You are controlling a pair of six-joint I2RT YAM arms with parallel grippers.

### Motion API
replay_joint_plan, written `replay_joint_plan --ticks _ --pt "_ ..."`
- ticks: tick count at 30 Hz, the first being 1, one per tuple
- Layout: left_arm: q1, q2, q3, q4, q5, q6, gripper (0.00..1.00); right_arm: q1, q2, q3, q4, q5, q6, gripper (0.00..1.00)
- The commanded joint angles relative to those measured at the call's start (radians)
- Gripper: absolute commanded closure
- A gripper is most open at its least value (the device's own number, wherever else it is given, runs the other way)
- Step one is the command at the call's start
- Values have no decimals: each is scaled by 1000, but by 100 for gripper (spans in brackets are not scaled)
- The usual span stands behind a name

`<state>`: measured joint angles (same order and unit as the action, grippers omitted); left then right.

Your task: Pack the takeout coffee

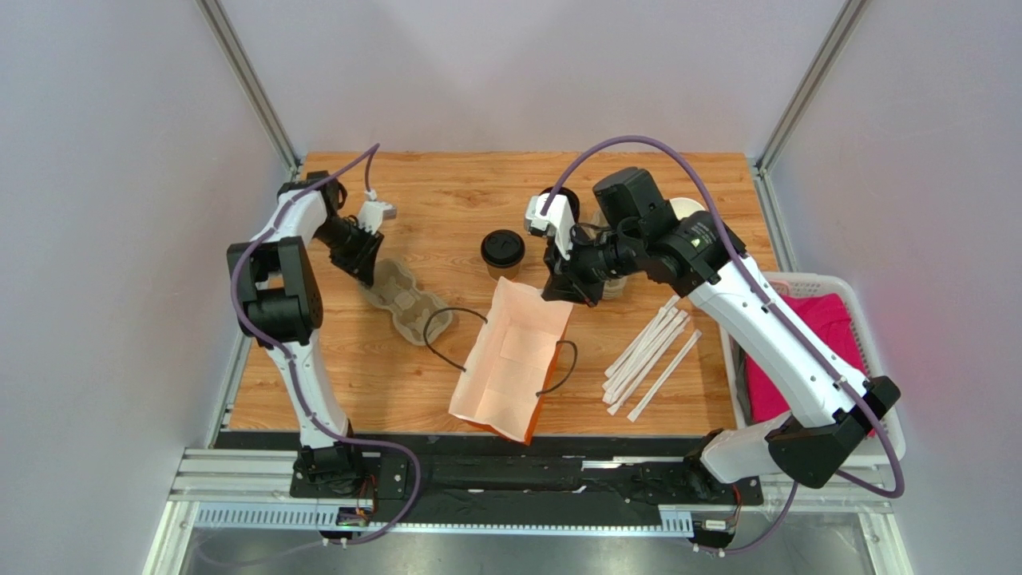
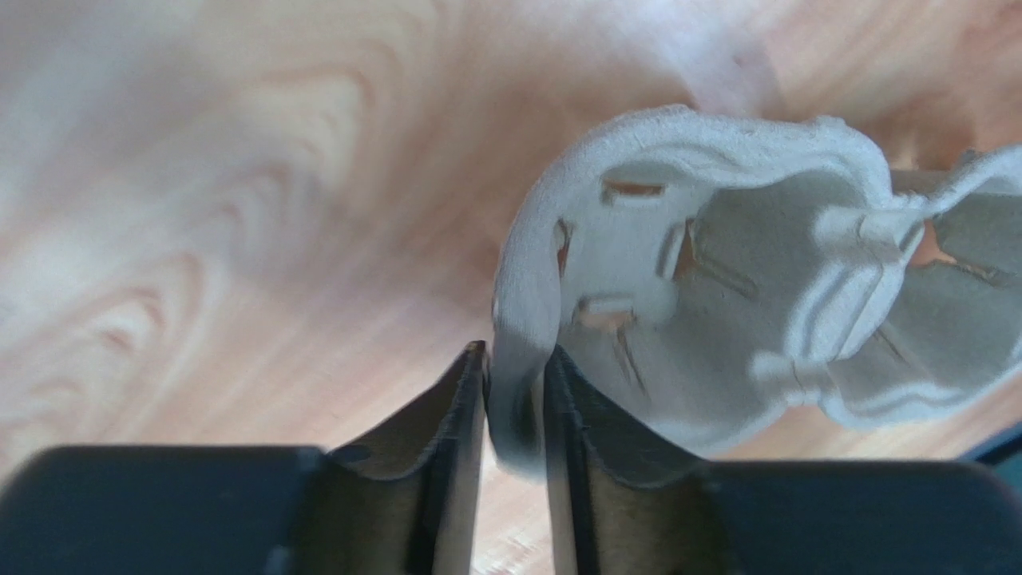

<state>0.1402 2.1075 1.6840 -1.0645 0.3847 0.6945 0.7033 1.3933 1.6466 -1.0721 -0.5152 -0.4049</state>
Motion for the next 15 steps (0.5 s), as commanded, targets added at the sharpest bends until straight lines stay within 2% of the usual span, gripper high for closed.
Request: replay_joint_plan --ticks 1,2,6,7,10,15 --pt "1 -129 -78 46 31 -79 62 -4 -30 -5 34 -100 -69 100" --pt "1 -135 -98 40 28 -70 56 -4 -30 -10 37 -104 -86 100" --pt "2 -182 -155 61 8 -55 42 -4 -23 -14 41 -100 -117 100" --pt "2 -190 -167 70 16 -62 40 -4 -20 -14 43 -106 -117 100" --pt "4 -213 -193 107 49 -119 25 -4 -20 -10 41 -117 -114 100" --pt "33 -218 -202 179 136 -208 21 -4 -1 9 40 -71 -40 100"
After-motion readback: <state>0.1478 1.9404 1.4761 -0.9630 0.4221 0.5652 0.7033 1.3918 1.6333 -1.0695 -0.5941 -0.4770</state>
